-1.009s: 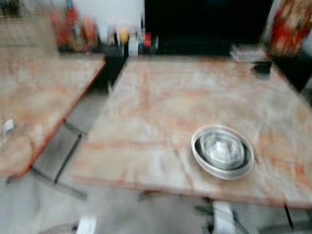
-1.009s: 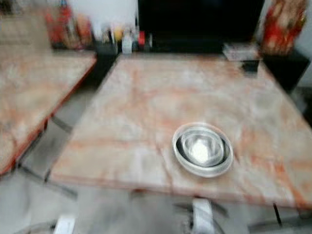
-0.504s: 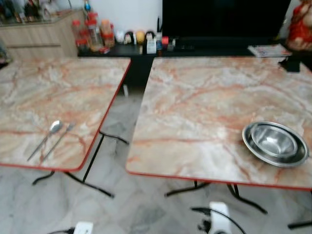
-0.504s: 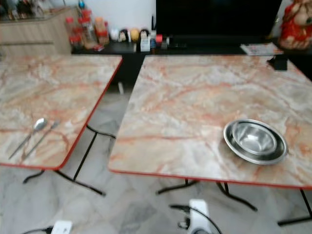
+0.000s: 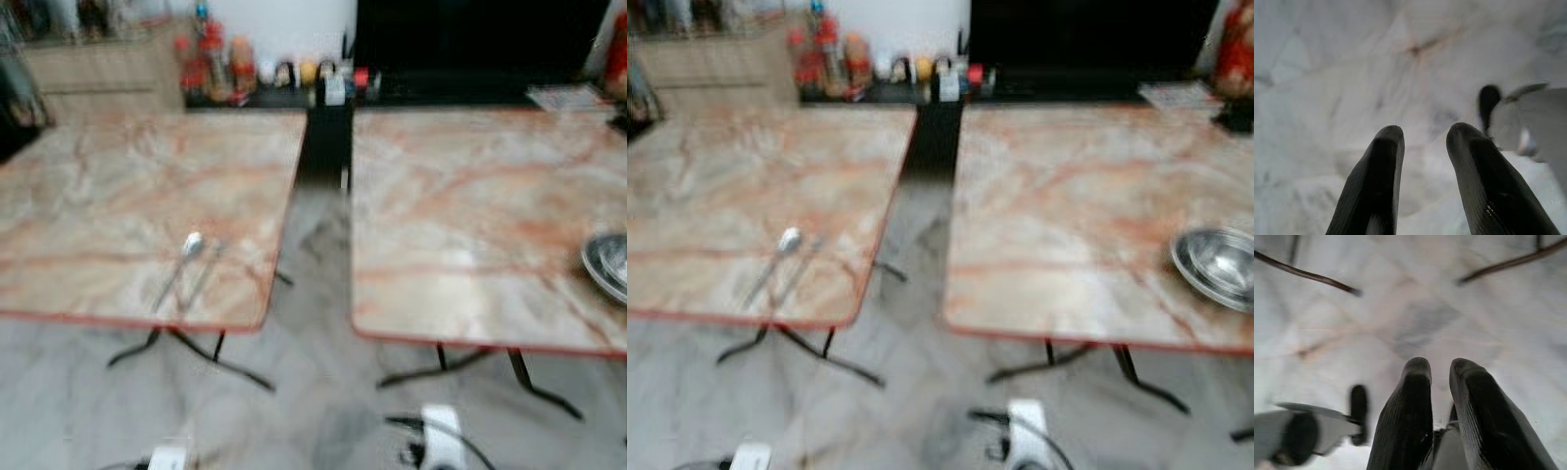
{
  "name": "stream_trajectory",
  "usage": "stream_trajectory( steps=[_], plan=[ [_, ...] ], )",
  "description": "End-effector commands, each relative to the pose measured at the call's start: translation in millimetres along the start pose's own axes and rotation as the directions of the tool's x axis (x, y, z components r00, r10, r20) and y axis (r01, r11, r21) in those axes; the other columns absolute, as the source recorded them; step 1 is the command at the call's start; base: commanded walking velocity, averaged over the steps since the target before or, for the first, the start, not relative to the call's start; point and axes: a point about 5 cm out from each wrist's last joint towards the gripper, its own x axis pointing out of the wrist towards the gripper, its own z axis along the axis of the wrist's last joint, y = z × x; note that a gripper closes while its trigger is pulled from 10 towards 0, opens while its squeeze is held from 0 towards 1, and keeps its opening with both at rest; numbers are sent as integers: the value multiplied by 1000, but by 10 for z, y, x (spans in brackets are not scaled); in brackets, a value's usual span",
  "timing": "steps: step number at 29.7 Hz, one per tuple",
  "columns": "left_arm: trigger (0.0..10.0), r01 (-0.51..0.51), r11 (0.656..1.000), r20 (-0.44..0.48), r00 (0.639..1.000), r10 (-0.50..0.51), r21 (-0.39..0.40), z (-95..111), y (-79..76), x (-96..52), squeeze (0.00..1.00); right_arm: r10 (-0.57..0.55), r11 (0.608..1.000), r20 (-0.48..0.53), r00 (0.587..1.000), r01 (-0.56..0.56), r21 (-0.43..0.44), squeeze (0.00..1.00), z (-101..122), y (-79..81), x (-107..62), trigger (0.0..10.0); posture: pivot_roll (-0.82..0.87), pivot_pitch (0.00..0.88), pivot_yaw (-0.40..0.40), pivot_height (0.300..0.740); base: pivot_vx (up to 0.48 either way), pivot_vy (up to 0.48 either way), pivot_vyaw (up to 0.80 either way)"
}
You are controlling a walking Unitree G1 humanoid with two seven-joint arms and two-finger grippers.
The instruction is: Setting the table
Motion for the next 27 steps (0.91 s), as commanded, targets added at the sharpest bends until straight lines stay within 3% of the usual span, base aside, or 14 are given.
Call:
stream_trajectory(
  steps=[1, 27],
  plan=[
    [10000, 8, 1000, 24, 1000, -8, 6, 78, -38, 14, 0, -26, 1000, -2, 1000, 26, -4, 0, -9, -100, -13, 10000, 22, 0, 59, 740, 0, 480, 0],
    [10000, 21, 999, 49, 999, -22, 35, 233, -38, 46, 0, -32, 999, 24, 999, 31, 27, 0, 28, -113, -12, 10000, 19, 0, 61, 740, 0, 480, 0]
  ],
)
